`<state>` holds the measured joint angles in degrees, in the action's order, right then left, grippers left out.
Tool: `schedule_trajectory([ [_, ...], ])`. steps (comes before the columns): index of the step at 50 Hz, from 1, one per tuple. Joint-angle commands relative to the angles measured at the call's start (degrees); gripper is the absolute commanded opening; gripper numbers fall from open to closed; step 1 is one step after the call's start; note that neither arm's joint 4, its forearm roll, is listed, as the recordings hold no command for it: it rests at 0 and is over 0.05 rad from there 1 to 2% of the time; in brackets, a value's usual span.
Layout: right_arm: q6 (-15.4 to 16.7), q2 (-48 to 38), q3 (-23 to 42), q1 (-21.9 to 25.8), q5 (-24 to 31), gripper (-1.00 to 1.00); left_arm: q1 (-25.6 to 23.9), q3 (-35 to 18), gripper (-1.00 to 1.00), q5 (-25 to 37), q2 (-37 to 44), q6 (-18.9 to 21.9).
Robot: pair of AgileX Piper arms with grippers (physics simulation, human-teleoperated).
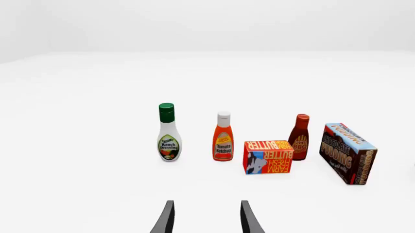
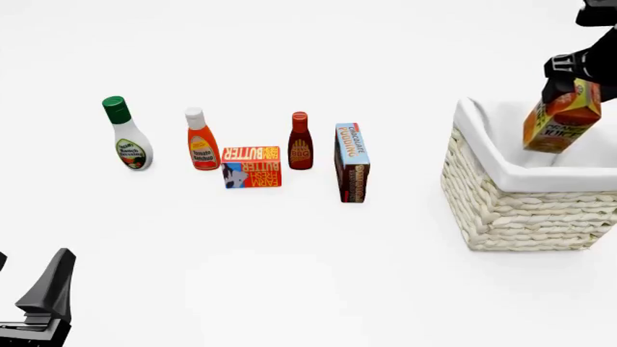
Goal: Pick the orange juice and place it in the basket.
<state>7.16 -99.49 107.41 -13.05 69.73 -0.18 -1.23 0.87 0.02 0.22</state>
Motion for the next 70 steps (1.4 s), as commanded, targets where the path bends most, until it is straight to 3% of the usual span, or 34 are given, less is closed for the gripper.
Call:
schedule_trajectory([
  [1,-1.9,-0.45,0.5,0.06,0.17,-1.0,0.08,0.06,1.0,-0.06,0.02,-0.03],
  [32,-4.77,-3.86,0.59,0.25,0.17,-1.0,0.07,0.06,1.0,-0.05,0.02,-0.03],
  [70,-6.07,-5.95,-0.71,-1.08,0.16,-1.0,0.05,0.06,1.0,-0.05,0.02,0.0],
])
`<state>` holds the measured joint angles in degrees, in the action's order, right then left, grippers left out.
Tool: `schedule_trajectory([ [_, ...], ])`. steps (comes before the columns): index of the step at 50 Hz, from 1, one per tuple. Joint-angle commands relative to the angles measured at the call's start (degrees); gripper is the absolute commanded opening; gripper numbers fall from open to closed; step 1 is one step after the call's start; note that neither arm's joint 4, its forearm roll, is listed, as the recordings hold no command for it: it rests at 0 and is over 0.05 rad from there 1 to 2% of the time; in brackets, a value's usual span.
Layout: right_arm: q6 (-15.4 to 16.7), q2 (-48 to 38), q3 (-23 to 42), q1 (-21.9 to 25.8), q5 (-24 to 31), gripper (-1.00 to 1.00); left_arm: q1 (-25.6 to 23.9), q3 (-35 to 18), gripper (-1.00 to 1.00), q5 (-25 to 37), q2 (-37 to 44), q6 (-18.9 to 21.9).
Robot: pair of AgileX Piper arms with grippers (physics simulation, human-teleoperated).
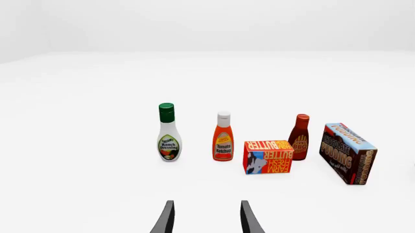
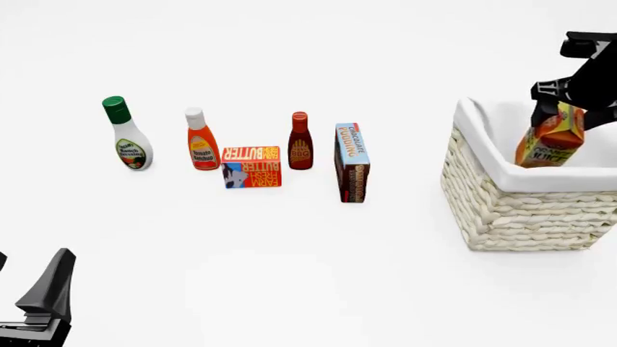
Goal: Pick the orange juice and place it in the basket.
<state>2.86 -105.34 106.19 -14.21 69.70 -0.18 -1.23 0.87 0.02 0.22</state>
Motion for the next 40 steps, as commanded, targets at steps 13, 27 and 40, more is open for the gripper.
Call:
schedule_trajectory([
  [13,-2.27,-1.04,0.33,0.07,0.19,-1.0,0.07,0.06,1.0,-0.05,0.02,-0.01],
  [27,-2.72,-1.49,0.05,-0.03,0.07,-1.0,0.07,0.06,1.0,-0.05,0.02,-0.02],
  [40,-3.27,-1.39,-1.09,-1.39,-0.26,1.0,0.07,0.06,1.0,-0.06,0.02,-0.01],
])
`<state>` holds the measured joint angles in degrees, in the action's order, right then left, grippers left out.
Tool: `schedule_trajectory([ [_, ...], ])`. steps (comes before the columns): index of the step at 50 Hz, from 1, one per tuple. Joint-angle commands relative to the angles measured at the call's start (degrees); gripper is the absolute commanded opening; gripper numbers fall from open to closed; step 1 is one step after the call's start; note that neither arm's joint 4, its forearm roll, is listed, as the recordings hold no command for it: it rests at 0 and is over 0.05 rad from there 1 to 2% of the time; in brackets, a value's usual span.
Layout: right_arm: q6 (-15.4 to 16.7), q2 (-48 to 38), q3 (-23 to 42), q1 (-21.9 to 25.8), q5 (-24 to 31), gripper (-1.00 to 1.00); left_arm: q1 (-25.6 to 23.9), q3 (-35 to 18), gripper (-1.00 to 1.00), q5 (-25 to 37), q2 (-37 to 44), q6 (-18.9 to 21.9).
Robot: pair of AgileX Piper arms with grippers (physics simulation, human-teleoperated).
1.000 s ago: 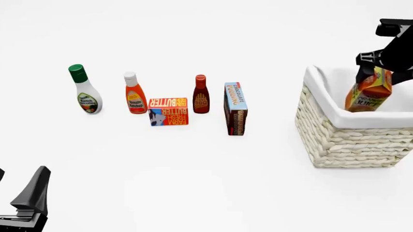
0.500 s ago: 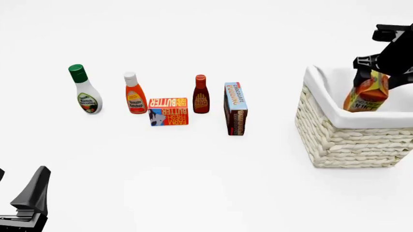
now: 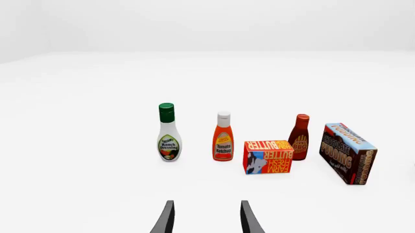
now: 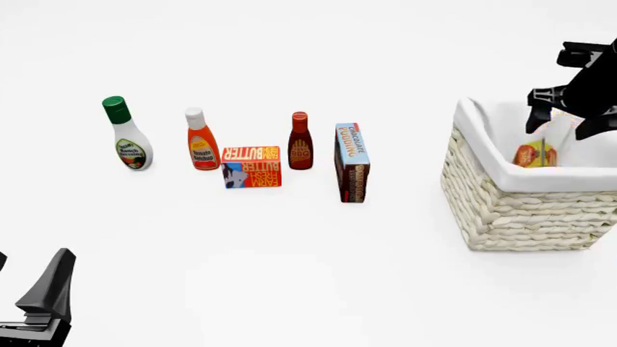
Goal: Pick the orange juice and place it in the basket.
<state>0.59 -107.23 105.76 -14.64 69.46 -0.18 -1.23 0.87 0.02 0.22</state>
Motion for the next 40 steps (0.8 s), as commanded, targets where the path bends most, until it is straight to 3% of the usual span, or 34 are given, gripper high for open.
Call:
schedule_trajectory([
  [1,-1.32,0.54,-0.82,-0.82,-0.07,1.0,0.06,0.06,1.0,-0.05,0.02,-0.01],
  [40,-2.09,3.67,-1.46,-1.11,0.39,1.0,0.06,0.06,1.0,-0.06,0.02,-0.02],
])
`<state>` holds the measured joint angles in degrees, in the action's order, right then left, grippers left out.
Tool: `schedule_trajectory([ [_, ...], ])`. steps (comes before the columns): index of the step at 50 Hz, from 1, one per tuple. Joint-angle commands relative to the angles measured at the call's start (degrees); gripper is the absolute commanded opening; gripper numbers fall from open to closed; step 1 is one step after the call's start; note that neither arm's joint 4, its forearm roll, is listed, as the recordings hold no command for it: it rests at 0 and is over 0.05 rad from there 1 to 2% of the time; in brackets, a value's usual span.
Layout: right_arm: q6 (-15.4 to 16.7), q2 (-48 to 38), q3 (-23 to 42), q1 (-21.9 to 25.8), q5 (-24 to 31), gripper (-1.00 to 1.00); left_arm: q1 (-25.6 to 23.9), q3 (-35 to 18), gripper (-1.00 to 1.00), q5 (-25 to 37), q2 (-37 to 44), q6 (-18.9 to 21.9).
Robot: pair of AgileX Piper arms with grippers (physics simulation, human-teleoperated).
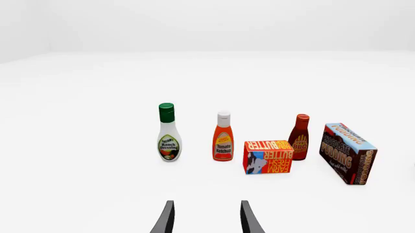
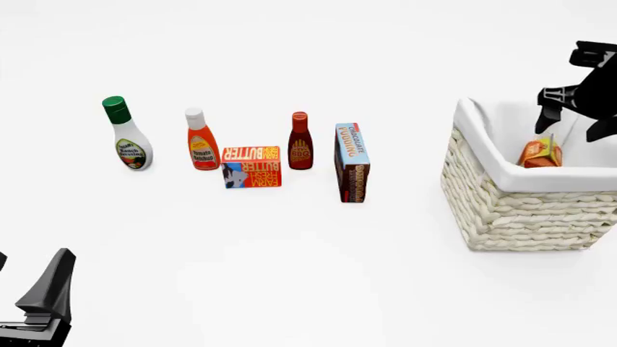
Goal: Pick the orange juice and place it in the basket.
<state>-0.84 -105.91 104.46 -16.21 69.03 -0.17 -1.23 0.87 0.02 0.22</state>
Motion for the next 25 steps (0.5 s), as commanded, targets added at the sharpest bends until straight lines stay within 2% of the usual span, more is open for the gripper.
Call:
schedule_trajectory([
  [1,-0.67,2.53,-0.36,0.43,0.83,1.0,0.07,0.06,1.0,-0.05,0.02,-0.02],
  [25,0.02,11.85,-6.58,1.32,0.87,1.0,0.07,0.06,1.0,-0.05,0.02,-0.01],
])
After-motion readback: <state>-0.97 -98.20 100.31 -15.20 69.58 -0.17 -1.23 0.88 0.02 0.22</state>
